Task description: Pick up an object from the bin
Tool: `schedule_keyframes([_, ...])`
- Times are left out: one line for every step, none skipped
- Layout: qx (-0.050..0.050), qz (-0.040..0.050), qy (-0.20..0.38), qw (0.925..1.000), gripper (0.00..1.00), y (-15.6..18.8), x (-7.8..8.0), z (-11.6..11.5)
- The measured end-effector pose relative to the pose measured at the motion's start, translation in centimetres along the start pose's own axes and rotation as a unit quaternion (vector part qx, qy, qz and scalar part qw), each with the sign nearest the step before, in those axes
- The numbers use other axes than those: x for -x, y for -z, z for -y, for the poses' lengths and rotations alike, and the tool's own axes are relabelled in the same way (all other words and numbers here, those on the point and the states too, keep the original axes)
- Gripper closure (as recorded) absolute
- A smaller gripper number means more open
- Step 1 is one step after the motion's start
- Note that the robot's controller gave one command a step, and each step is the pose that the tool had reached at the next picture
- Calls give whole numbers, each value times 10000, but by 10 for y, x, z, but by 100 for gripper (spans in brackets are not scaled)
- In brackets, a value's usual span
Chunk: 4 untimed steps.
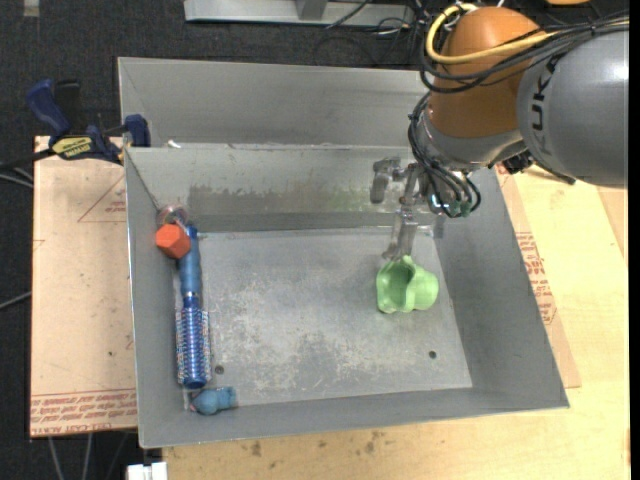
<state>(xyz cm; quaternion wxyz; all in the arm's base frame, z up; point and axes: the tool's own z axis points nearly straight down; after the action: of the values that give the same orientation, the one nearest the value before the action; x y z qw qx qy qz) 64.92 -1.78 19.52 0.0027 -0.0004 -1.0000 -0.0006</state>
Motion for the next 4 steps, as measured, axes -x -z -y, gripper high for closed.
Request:
schedule_keyframes([-9, 5, 1603, 9871, 0, -80, -42, 69])
schedule_keyframes([4, 13, 1769, 9842, 0, -128, -59, 101])
schedule_keyframes([-8, 60, 1787, 9839, 100, -123, -55, 99])
schedule_keyframes([-35, 58, 4847, 8747, 100, -43, -4, 111])
